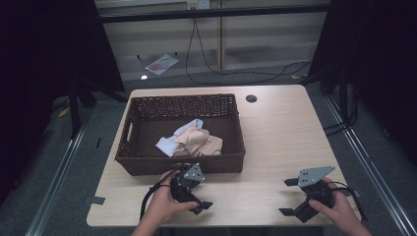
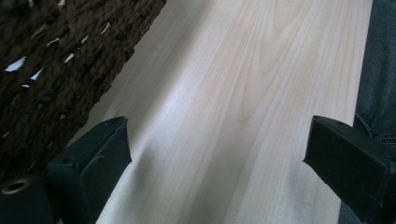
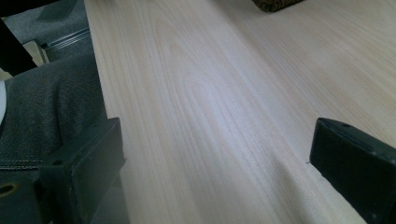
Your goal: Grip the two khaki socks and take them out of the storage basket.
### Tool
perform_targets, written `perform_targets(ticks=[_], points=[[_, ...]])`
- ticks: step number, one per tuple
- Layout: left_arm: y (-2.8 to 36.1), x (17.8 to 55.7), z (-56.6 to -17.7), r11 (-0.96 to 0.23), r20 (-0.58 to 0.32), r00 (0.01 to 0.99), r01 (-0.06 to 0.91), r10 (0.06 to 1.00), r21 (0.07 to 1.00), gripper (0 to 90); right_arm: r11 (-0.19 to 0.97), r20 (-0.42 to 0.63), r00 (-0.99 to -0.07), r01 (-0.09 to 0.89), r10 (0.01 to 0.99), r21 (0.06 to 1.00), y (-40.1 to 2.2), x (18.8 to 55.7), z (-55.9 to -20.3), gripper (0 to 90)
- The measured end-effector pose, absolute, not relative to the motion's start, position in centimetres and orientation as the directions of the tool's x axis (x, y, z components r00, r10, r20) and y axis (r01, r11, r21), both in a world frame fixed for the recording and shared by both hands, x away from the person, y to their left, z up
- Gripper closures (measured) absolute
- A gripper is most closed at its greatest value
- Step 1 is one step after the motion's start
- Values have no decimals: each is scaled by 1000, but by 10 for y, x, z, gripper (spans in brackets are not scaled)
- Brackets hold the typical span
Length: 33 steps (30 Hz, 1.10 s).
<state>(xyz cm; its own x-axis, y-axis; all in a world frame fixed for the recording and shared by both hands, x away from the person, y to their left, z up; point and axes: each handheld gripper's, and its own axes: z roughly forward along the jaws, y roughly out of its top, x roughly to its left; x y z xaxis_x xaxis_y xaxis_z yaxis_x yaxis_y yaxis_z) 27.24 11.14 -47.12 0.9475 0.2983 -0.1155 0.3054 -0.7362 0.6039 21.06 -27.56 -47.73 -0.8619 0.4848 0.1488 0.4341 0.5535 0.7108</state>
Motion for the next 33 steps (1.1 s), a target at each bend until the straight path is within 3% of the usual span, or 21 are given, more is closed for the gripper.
perform_targets(ticks=[33], points=[[117,285,-443,-794,-170,942,335,289,507,94,546,153,-858,440,491,713,-277,211,-478,27]])
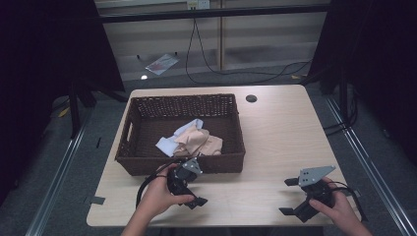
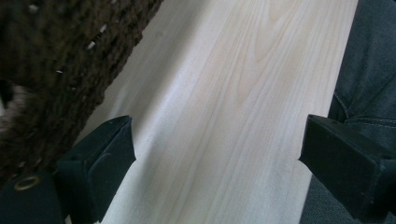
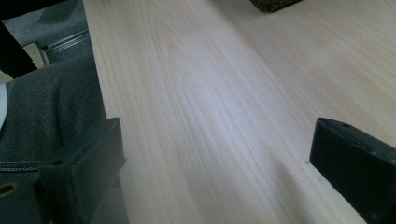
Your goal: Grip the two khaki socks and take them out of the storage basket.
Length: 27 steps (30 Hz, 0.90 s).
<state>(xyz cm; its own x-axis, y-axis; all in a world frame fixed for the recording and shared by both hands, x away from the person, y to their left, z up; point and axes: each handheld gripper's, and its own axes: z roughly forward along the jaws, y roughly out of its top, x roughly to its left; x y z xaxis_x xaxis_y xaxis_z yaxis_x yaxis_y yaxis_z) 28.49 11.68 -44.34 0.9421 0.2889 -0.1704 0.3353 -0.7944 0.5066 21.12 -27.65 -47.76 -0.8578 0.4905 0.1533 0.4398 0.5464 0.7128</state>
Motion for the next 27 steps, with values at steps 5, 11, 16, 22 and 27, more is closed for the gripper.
perform_targets(ticks=[5,11,16,22,27], points=[[118,288,-435,-804,-177,939,344,295,484,92,546,153,-859,439,489,714,-276,211,-477,27],[119,292,-426,-817,-194,939,344,286,462,90,546,153,-858,439,490,713,-276,211,-477,27],[117,297,-414,-835,-203,938,344,282,429,81,548,152,-859,438,488,713,-276,211,-477,27],[114,300,-404,-836,-208,937,346,282,425,81,552,147,-862,432,485,713,-276,211,-477,27],[114,303,-396,-839,-214,934,351,284,416,82,552,149,-861,434,486,712,-276,210,-477,27]])
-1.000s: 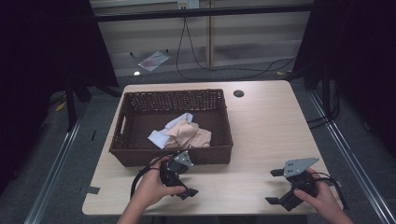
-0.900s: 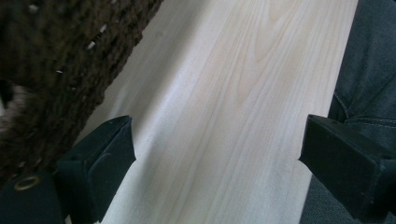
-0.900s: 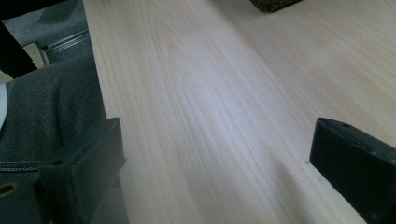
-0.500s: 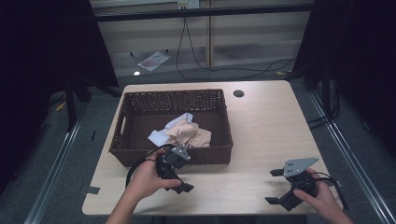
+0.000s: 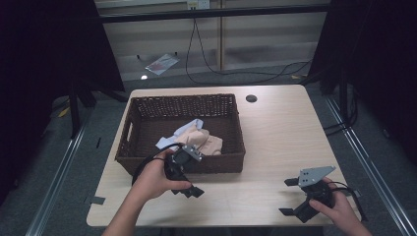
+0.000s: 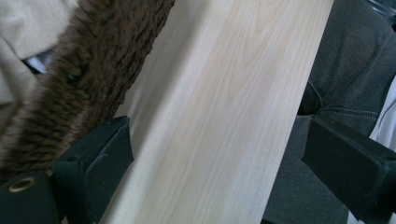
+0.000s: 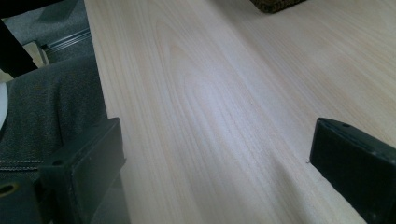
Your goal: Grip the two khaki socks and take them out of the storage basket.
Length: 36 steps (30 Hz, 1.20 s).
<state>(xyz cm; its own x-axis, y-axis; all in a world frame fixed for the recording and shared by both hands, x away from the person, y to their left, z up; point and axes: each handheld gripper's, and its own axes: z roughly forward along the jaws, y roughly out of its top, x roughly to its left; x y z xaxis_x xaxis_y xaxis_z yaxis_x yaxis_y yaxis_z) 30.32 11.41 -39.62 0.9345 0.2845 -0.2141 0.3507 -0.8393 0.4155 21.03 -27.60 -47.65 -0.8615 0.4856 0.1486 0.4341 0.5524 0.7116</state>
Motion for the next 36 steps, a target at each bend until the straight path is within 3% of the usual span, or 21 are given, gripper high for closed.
perform_targets(ticks=[21,36], points=[[117,331,-341,-833,-256,910,404,326,377,82,552,149,-862,433,485,712,-276,210,-476,27],[116,373,-332,-775,-225,859,513,461,369,94,550,150,-861,434,485,713,-276,210,-476,27]])
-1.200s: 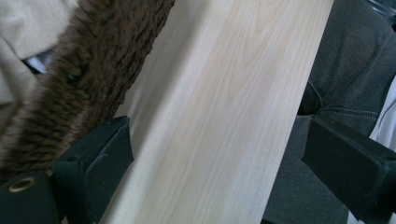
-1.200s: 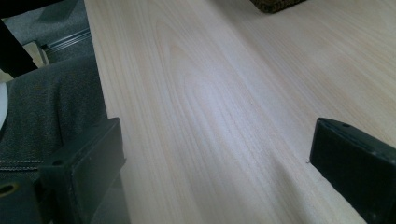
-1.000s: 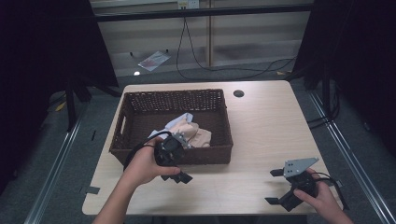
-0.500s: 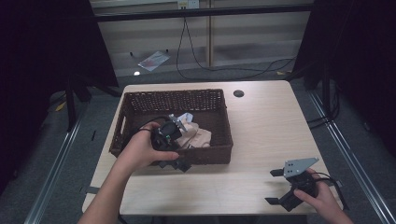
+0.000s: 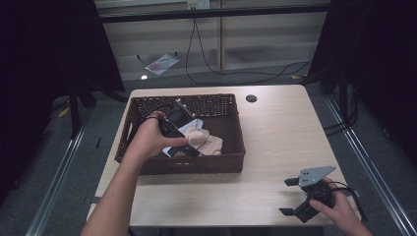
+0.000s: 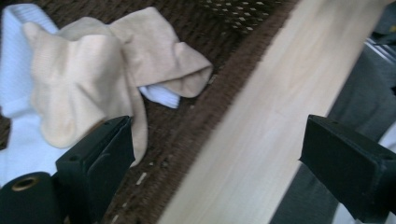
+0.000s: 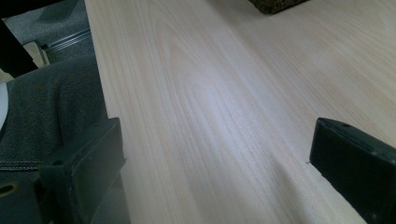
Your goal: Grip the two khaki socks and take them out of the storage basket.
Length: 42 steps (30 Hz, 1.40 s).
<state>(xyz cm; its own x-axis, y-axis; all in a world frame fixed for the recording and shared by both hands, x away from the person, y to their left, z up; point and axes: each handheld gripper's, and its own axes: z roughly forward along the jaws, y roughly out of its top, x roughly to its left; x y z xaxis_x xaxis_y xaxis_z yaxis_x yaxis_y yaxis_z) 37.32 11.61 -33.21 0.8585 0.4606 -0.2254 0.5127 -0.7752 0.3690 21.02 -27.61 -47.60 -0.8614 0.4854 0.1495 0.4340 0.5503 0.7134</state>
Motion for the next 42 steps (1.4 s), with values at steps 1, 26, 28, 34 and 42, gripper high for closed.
perform_targets(ticks=[1,26,28,34,42], points=[[115,376,-334,-767,-224,852,523,473,371,94,551,149,-861,434,485,713,-276,210,-476,27],[120,423,-376,-692,-170,774,624,609,363,199,553,150,-864,431,480,713,-276,211,-477,27],[119,425,-378,-683,-169,765,635,621,362,213,552,150,-864,431,480,714,-276,211,-477,27],[123,432,-392,-670,-155,751,648,642,362,238,549,151,-863,433,483,715,-276,210,-477,27],[130,439,-400,-679,-104,751,640,652,359,354,549,156,-864,433,479,715,-276,211,-478,27]])
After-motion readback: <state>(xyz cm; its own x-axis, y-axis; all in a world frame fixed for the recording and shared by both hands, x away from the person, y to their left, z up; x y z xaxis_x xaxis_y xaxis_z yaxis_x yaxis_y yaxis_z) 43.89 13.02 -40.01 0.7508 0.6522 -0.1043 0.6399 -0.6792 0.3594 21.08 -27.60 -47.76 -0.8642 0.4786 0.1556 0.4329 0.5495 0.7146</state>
